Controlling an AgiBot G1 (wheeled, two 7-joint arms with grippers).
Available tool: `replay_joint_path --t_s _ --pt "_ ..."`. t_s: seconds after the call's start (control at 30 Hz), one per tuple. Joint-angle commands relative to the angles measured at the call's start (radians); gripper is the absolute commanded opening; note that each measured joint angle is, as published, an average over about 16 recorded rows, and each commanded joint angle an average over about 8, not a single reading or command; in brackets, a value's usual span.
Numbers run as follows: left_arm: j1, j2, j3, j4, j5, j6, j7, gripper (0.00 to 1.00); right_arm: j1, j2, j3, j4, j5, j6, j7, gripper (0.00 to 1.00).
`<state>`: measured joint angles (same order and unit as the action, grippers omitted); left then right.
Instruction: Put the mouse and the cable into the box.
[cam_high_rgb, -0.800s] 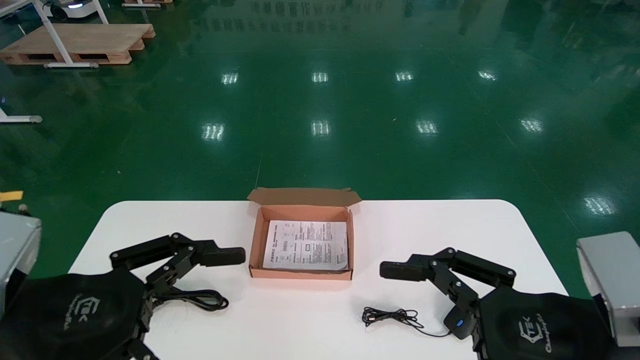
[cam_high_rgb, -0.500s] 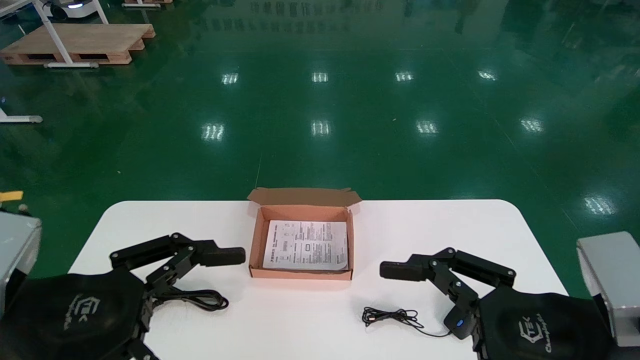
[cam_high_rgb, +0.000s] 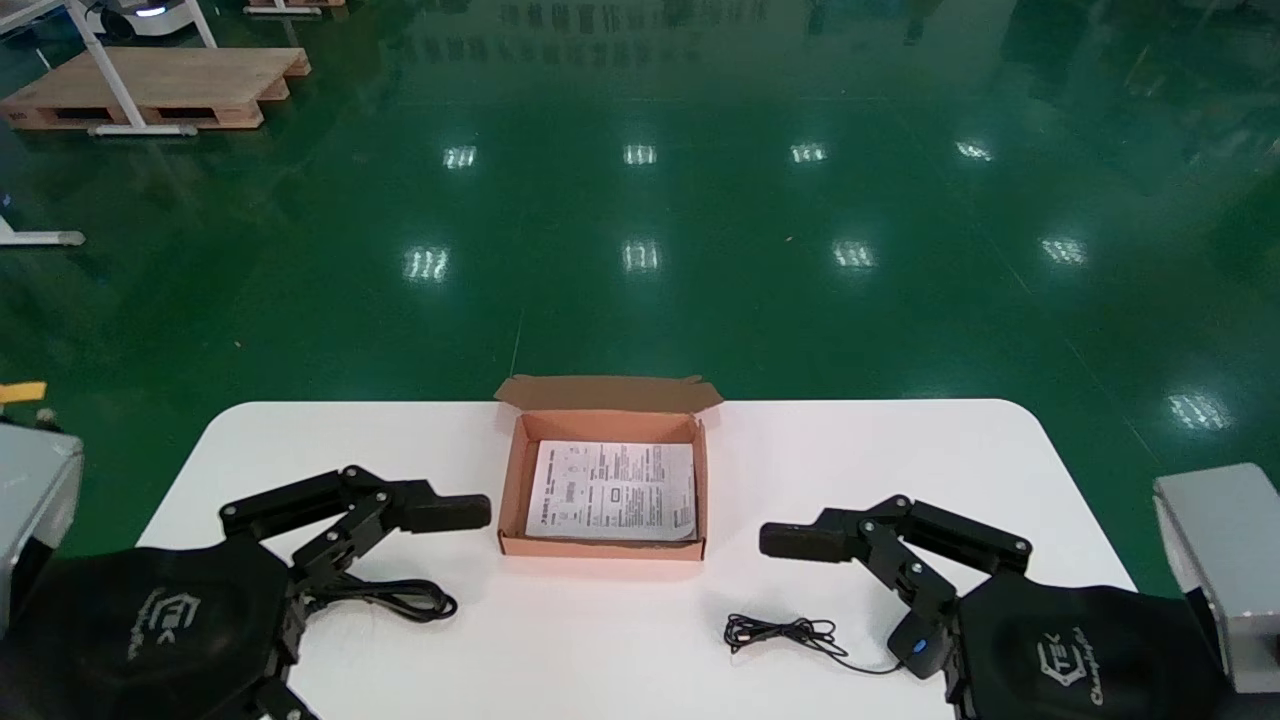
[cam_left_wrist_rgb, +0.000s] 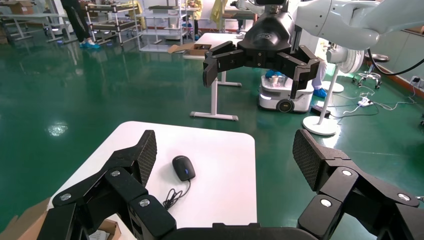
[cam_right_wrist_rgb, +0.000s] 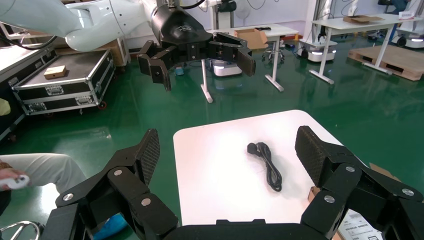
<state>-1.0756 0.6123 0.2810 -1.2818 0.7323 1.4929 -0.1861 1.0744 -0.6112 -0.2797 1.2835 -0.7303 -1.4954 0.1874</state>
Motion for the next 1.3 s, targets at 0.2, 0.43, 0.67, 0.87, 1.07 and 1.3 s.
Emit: replay_joint_path --t_s 0.2,0.43,0.67,0.87,1.07,1.3 --pt "0.0 0.0 0.0 0.0 0.0 0.0 0.0 1.0 0.0 0.0 0.0 0.0 0.0 0.0 0.0 1.0" --pt "0.0 0.0 0.0 0.0 0.0 0.0 0.0 1.0 0.0 0.0 0.0 0.0 -0.001 0.0 0.0 1.0" --pt "-0.084 -0.028 0.084 -0.042 0.194 0.047 0.001 1.0 0.032 -0.001 -0.035 0.026 -0.127 0.015 -0.038 1.0" --pt "-0.318 -0.023 0.305 -0.062 0.547 0.088 0.017 1.0 0.091 -0.036 -0.121 0.032 -0.36 0.07 -0.026 1.0" --pt "-0.436 0.017 0.425 -0.042 0.679 0.066 0.033 1.0 0.157 -0.115 -0.201 0.018 -0.54 0.125 0.022 1.0" --pt "-0.453 0.029 0.446 -0.035 0.696 0.061 0.034 1.0 0.183 -0.157 -0.234 0.006 -0.612 0.152 0.037 1.0"
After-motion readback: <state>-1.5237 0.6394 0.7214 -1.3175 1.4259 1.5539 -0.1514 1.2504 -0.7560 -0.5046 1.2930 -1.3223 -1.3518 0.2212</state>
